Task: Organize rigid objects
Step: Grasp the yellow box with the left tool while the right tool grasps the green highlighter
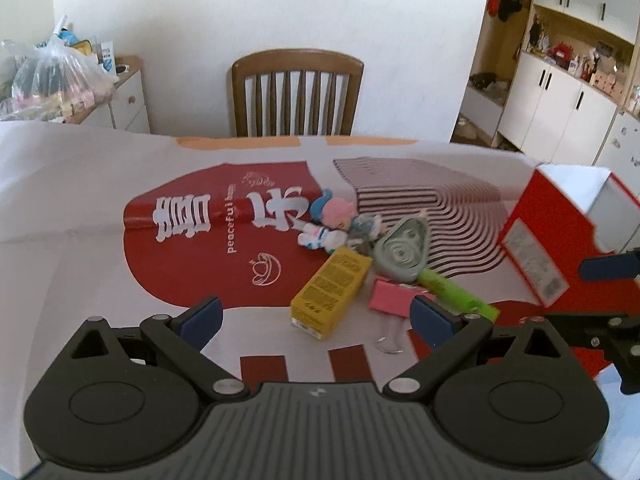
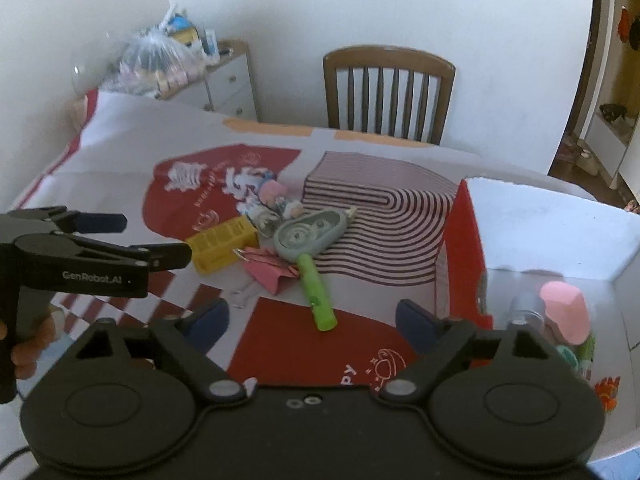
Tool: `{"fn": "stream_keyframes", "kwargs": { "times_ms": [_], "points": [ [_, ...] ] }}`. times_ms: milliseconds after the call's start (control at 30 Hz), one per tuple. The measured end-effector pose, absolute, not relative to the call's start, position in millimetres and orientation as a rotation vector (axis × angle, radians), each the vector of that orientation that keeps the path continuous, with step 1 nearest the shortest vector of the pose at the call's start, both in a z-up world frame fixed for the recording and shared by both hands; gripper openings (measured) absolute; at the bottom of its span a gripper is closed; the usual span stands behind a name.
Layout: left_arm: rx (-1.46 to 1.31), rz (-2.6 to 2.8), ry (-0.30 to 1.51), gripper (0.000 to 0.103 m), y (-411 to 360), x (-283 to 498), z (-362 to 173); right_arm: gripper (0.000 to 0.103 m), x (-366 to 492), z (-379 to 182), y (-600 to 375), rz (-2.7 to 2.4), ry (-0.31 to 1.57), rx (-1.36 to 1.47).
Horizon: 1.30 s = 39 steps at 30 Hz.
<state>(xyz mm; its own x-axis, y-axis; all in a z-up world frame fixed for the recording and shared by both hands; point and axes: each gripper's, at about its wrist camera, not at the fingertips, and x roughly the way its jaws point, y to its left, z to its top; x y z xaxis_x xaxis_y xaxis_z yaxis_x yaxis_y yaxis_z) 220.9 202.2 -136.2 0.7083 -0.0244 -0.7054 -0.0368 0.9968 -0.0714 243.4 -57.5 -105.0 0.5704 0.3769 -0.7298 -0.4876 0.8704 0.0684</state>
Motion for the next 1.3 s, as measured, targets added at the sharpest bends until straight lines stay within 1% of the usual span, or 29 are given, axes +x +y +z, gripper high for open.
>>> {"fn": "stream_keyframes", "kwargs": {
  "times_ms": [100, 167, 333, 400, 467, 700, 767, 867, 933, 1000, 1133, 1200, 1233, 1300],
  "points": [
    [-0.069, 0.035, 0.795, 0.1, 204, 231, -147, 0.084, 251, -114, -51, 0.496, 0.827, -0.179],
    [-0.069, 0.041, 0.804, 0.1, 206, 238, -154, 0.08, 256, -121, -46, 0.494, 0.838, -0.189],
    [-0.079, 0.025, 0.828, 0.1, 209, 252, -168, 0.075, 267, -133, -36, 0.492, 0.855, -0.236],
    [-0.072, 0.022, 0.836, 0.1, 209, 256, -174, 0.071, 270, -138, -32, 0.487, 0.859, -0.265],
    [-0.066, 0.025, 0.845, 0.1, 209, 261, -180, 0.063, 273, -142, -29, 0.483, 0.862, -0.287],
    [-0.03, -0.001, 0.83, 0.099, 203, 269, -189, 0.05, 285, -155, -22, 0.473, 0.871, -0.326],
    [-0.016, -0.002, 0.825, 0.099, 201, 270, -190, 0.045, 287, -159, -20, 0.474, 0.872, -0.331],
    [-0.001, -0.009, 0.814, 0.097, 197, 273, -190, 0.039, 289, -164, -16, 0.479, 0.87, -0.341],
    [0.003, -0.013, 0.809, 0.093, 196, 275, -190, 0.037, 290, -166, -14, 0.484, 0.877, -0.341],
    [0.006, -0.017, 0.804, 0.077, 194, 277, -189, 0.037, 291, -169, -12, 0.483, 0.88, -0.349],
    [0.01, -0.041, 0.802, 0.062, 190, 280, -190, 0.035, 295, -171, -10, 0.477, 0.879, -0.351],
    [0.018, -0.061, 0.8, 0.049, 187, 280, -190, 0.033, 296, -171, -9, 0.471, 0.879, -0.347],
    [0.024, -0.067, 0.8, 0.048, 185, 279, -190, 0.031, 296, -171, -9, 0.47, 0.877, -0.348],
    [0.034, -0.067, 0.8, 0.042, 183, 279, -190, 0.027, 297, -171, -8, 0.462, 0.874, -0.351]
  ]
}}
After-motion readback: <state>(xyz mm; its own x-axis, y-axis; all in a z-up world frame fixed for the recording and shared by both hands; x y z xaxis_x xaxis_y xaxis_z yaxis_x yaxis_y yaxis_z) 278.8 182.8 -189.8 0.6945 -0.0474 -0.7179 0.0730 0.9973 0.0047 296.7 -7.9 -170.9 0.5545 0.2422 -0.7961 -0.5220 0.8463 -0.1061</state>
